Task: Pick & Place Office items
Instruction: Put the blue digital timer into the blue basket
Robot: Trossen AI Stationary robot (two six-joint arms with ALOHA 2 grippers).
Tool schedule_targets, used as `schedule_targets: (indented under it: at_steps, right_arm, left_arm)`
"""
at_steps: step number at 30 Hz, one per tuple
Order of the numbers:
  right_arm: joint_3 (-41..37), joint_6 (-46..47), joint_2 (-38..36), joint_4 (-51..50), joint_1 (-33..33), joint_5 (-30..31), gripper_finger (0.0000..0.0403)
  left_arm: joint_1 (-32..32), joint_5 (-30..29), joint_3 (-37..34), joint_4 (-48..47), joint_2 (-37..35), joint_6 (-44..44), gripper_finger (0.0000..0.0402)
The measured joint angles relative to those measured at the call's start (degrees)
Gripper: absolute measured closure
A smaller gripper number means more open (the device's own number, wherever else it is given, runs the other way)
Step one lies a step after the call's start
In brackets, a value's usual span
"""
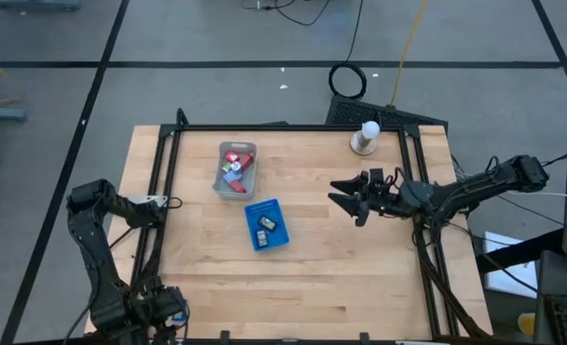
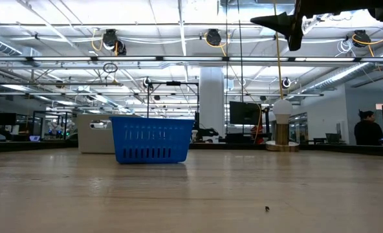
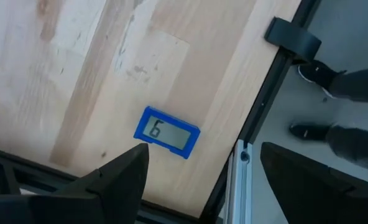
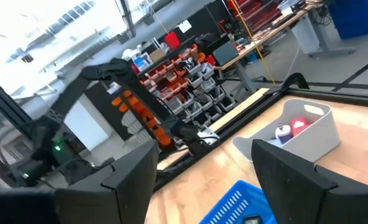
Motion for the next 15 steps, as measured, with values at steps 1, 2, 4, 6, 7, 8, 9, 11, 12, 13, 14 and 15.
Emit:
schedule_targets:
  at_steps: [1, 2, 4, 6, 7, 8, 9, 11, 12, 13, 14, 15]
  right_arm:
    - [0.00, -0.50, 0.00, -0.34, 0.00, 0.01, 0.0151]
    - [0.00, -1.25, 0.00, -0.45, 0.00, 0.01, 0.0151]
    - [0.00, -4.18, 0.00, -0.43, 0.00, 0.01, 0.0151]
    - [0.00, -8.00, 0.00, -1.01, 0.00, 0.01, 0.0151]
    - [0.00, -9.36, 0.00, -1.49, 0.00, 0.01, 0.0151]
    - [0.00, -10.48, 0.00, -1.80, 0.00, 0.01, 0.0151]
    - [0.00, -11.62, 0.00, -2.04, 0.00, -0.01, 0.0151]
    - [0.00, -14.03, 0.00, -2.54, 0.00, 0.01, 0.0151]
    - [0.00, -15.36, 0.00, -2.80, 0.00, 0.01, 0.0151]
    - [0.00, -16.87, 0.00, -3.00, 0.00, 0.00, 0.0151]
    - [0.00, -18.74, 0.00, -3.12, 0.00, -0.01, 0.0151]
    - [0.00, -20.66, 0.00, -3.47, 0.00, 0.01, 0.0151]
  left_arm:
    - [0.00, 0.01, 0.00, 0.00, 0.00, 0.58, 0.0089]
    - [0.00, 0.04, 0.00, 0.00, 0.00, 0.82, 0.0089]
    - [0.07, 1.08, 0.00, 0.04, 0.00, 0.55, 0.0089]
    - [0.11, 1.34, 0.00, -0.04, 0.00, 0.56, 0.0089]
    - [0.21, 1.36, 0.00, -0.02, 0.00, 0.91, 0.0089]
    - [0.38, 1.58, 0.00, 0.00, 0.00, 1.32, 0.0089]
    - [0.62, 2.30, 0.00, 0.28, 0.00, 1.18, 0.0089]
    - [0.81, 2.58, 0.00, 1.71, 0.00, 0.75, 0.0089]
    - [0.85, 2.28, 0.00, 2.59, 0.00, 1.05, 0.0089]
    - [0.85, 2.02, 0.00, 3.20, 0.00, 2.08, 0.0089]
    - [0.85, 1.76, 0.00, 3.68, 0.00, 3.17, 0.0089]
    - [0.85, 1.24, 0.00, 3.86, 0.00, 4.26, 0.0089]
